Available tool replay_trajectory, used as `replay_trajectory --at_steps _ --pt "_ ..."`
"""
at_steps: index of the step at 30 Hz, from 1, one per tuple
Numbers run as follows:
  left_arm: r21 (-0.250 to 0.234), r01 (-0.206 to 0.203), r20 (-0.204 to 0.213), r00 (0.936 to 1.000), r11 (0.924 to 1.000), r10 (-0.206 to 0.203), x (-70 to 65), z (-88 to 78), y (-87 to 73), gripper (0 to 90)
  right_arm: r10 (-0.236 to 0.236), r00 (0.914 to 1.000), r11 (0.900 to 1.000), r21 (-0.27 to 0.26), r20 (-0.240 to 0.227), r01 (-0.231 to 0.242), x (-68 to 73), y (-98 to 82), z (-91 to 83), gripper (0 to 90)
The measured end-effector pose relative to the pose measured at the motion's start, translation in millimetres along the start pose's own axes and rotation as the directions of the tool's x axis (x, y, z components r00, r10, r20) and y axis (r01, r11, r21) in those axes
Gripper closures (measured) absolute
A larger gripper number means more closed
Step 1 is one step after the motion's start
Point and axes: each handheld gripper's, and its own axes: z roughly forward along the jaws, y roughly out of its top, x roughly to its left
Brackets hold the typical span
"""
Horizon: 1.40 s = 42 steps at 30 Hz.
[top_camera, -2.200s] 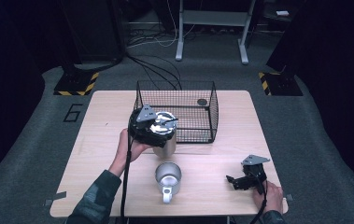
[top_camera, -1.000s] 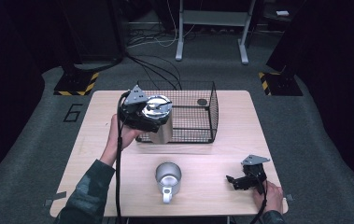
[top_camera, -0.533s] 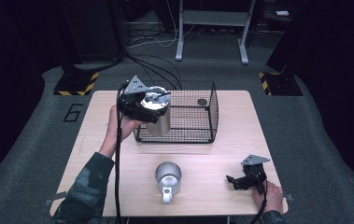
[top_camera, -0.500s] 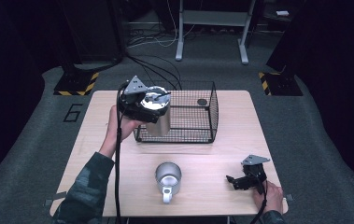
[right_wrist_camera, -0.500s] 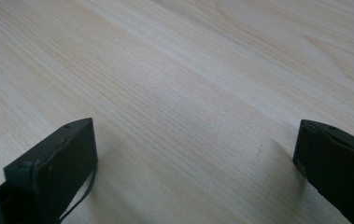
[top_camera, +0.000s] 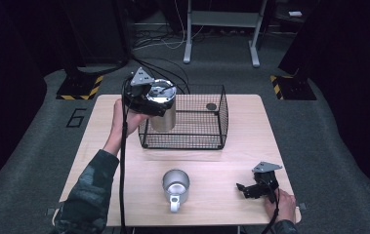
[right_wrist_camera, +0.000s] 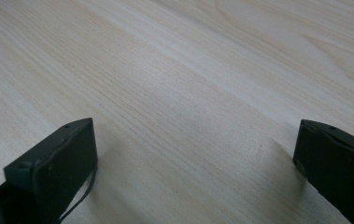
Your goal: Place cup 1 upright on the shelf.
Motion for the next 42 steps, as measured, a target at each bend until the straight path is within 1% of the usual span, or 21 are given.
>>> replay_trajectory --at_steps 3,4,5,6,8,10,12,18,21,23,24,29,30,31,32,33,34,36,39,41,42 --pt "0.010 -0.001 -0.012 0.9999 1.0000 0.001 3.9 4.9 0.4 4.1 0.001 1.0000 1.000 0.000 0.000 -0.001 0.1 0.0 0.0 0.0" --pt "0.012 0.001 -0.022 0.9998 0.9999 0.000 6.5 8.6 0.0 4.1 -0.003 1.0000 1.000 -0.001 0.000 0.003 -0.2 0.1 0.1 0.0" --pt "0.012 0.001 -0.022 0.9998 0.9999 0.000 6.5 8.6 0.0 4.1 -0.003 1.0000 1.000 -0.001 0.000 0.003 -0.2 0.1 0.1 0.0" --pt "0.018 0.008 -0.029 0.9995 0.9998 -0.007 9.1 12.0 -0.4 4.1 -0.003 1.0000 1.000 -0.001 0.000 0.003 -0.2 0.0 0.1 0.0" --pt "0.020 0.008 -0.029 0.9995 0.9998 -0.008 10.5 13.4 -0.4 4.1 -0.001 1.0000 1.000 0.000 0.000 0.001 -0.1 0.0 0.0 0.0" --pt "0.026 0.011 -0.044 0.9990 0.9996 -0.010 13.5 17.9 -0.4 4.1 -0.004 1.0000 1.000 -0.001 0.000 0.004 -0.3 0.1 0.1 0.0" --pt "0.032 0.017 -0.048 0.9987 0.9994 -0.015 15.3 20.4 -0.5 4.1 -0.004 1.0000 1.000 -0.001 -0.001 0.004 -0.4 0.1 0.1 0.0" --pt "0.041 0.014 -0.064 0.9979 0.9991 -0.011 16.9 27.3 -0.7 4.1 -0.005 1.0000 1.000 -0.001 -0.001 0.005 -0.4 0.1 0.1 0.0" --pt "0.036 0.031 -0.078 0.9965 0.9989 -0.029 17.7 34.0 -1.9 4.1 -0.004 1.0000 1.000 -0.001 -0.001 0.004 -0.3 0.1 0.1 0.0" --pt "0.045 0.030 -0.077 0.9967 0.9986 -0.026 18.8 35.3 -2.4 4.1 -0.002 1.0000 1.000 0.000 -0.001 0.002 -0.2 0.0 0.0 0.0" --pt "0.042 0.046 -0.086 0.9954 0.9981 -0.042 19.6 39.0 -3.7 4.1 -0.004 1.0000 1.000 -0.001 -0.001 0.004 -0.3 0.1 0.1 0.0" --pt "0.050 0.052 -0.096 0.9943 0.9974 -0.047 22.4 44.9 -5.4 4.1 -0.005 1.0000 1.000 -0.001 0.000 0.005 -0.4 0.1 0.1 0.0" --pt "0.061 0.054 -0.101 0.9937 0.9967 -0.048 23.8 47.7 -6.0 4.1 0.005 1.0000 1.000 -0.003 0.004 -0.005 0.2 0.2 0.3 0.0" --pt "0.054 0.058 -0.109 0.9926 0.9968 -0.052 24.4 49.7 -6.8 4.1 0.003 1.0000 1.000 -0.004 0.004 -0.003 0.0 0.2 0.4 0.0" --pt "0.055 0.067 -0.109 0.9922 0.9962 -0.060 25.3 51.1 -7.6 4.1 0.006 1.0000 1.000 -0.004 0.004 -0.006 0.3 0.2 0.3 0.0" --pt "0.055 0.067 -0.109 0.9922 0.9962 -0.060 25.3 51.1 -7.6 4.1 0.006 1.0000 1.000 -0.004 0.004 -0.006 0.3 0.2 0.3 0.0" --pt "0.057 0.083 -0.107 0.9913 0.9949 -0.076 27.4 54.2 -9.4 4.1 0.007 1.0000 1.000 -0.003 0.004 -0.007 0.4 0.2 0.3 0.0" --pt "0.054 0.088 -0.109 0.9906 0.9946 -0.082 28.2 56.2 -10.4 4.1 0.006 1.0000 1.000 -0.004 0.004 -0.006 0.3 0.2 0.3 0.0" --pt "0.068 0.099 -0.121 0.9886 0.9928 -0.090 29.6 61.8 -13.3 4.1 0.007 1.0000 1.000 -0.003 0.004 -0.007 0.3 0.2 0.3 0.0" --pt "0.077 0.100 -0.123 0.9883 0.9920 -0.090 31.5 65.3 -15.4 4.1 0.006 1.0000 1.000 -0.003 0.004 -0.006 0.2 0.2 0.3 0.0" --pt "0.081 0.107 -0.122 0.9878 0.9909 -0.097 32.5 67.4 -16.3 4.1 0.003 1.0000 1.000 -0.004 0.004 -0.003 0.1 0.2 0.3 0.0"
